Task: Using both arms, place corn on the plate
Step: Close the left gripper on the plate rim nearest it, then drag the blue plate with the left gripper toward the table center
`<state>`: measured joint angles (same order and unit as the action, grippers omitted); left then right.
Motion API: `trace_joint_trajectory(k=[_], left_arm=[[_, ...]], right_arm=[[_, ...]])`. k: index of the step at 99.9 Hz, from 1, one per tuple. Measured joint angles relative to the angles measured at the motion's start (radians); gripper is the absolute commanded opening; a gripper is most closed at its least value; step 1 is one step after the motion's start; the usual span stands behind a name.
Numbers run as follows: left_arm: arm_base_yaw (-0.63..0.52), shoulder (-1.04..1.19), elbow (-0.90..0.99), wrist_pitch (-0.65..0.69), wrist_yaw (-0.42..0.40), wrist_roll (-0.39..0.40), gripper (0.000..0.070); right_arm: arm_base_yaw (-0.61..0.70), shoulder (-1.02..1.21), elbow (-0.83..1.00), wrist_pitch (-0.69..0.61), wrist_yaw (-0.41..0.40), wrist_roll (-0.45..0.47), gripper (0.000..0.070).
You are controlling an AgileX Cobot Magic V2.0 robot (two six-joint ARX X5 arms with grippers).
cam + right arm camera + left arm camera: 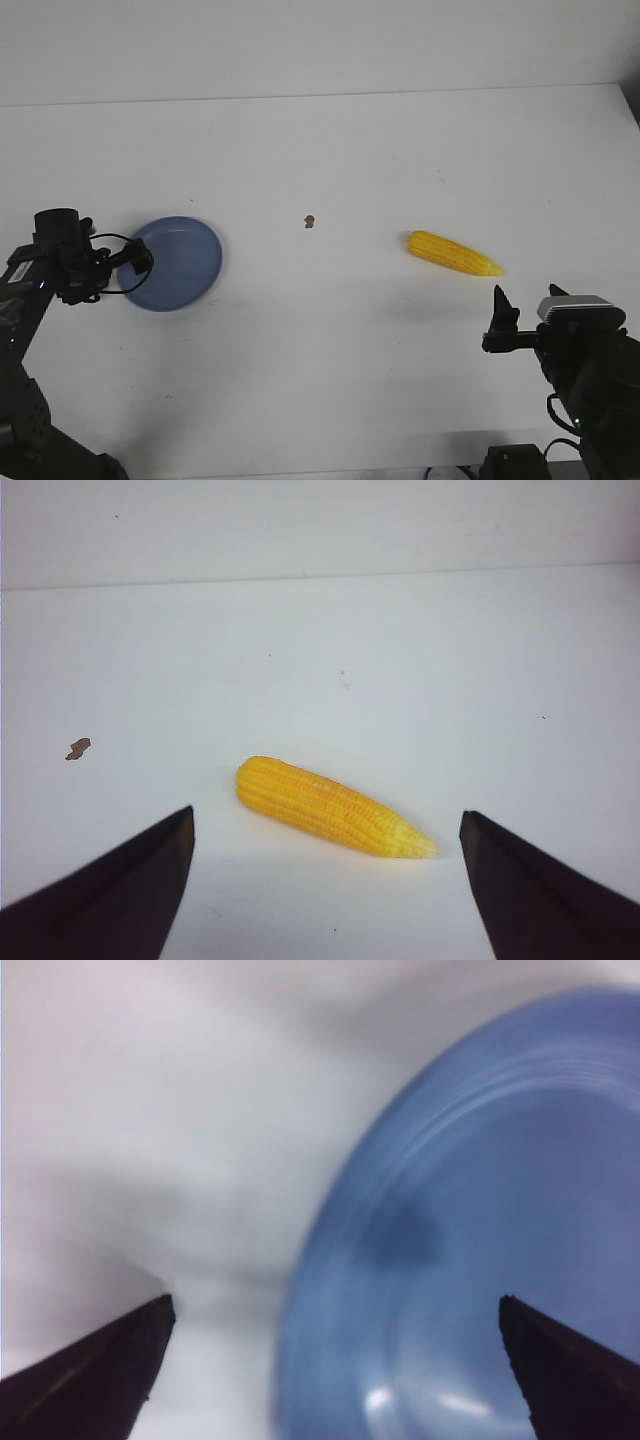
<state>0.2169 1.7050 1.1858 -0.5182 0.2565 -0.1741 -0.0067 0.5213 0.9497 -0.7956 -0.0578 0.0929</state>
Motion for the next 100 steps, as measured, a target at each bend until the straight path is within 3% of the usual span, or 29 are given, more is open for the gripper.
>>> trace_joint_trajectory(k=[8,14,21,26,47,73,100], left_arm=[[-0.002,0.011,0.006,0.009,0.017,-0.002,0.0598],[-0.003,0.016,0.009,0.012,0.023,-0.001,0.0415],[-0.003,0.023,0.009,0.012,0.024,-0.001,0.012],[-0.003,0.03,0.009,0.01,0.027,-0.002,0.0005],[-0.004,0.037,0.005,-0.001,0.049,-0.001,0.0007],[0.01,0.011,0.002,-0.016,0.242,0.0,0.0008],[-0.063,-0.112,0.0,-0.053,0.287,0.0,0.0008]], right_arm=[[0.0,0.0,0.0,0.0,0.0,0.0,0.0557],[0.0,0.0,0.0,0.0,0.0,0.0,0.0557],[0.0,0.0,0.0,0.0,0.0,0.0,0.0557],[0.0,0.0,0.0,0.0,0.0,0.0,0.0557],[0.0,0.0,0.0,0.0,0.0,0.0,0.0557],[0.0,0.0,0.0,0.0,0.0,0.0,0.0557],[0.0,0.0,0.0,0.0,0.0,0.0,0.0557]])
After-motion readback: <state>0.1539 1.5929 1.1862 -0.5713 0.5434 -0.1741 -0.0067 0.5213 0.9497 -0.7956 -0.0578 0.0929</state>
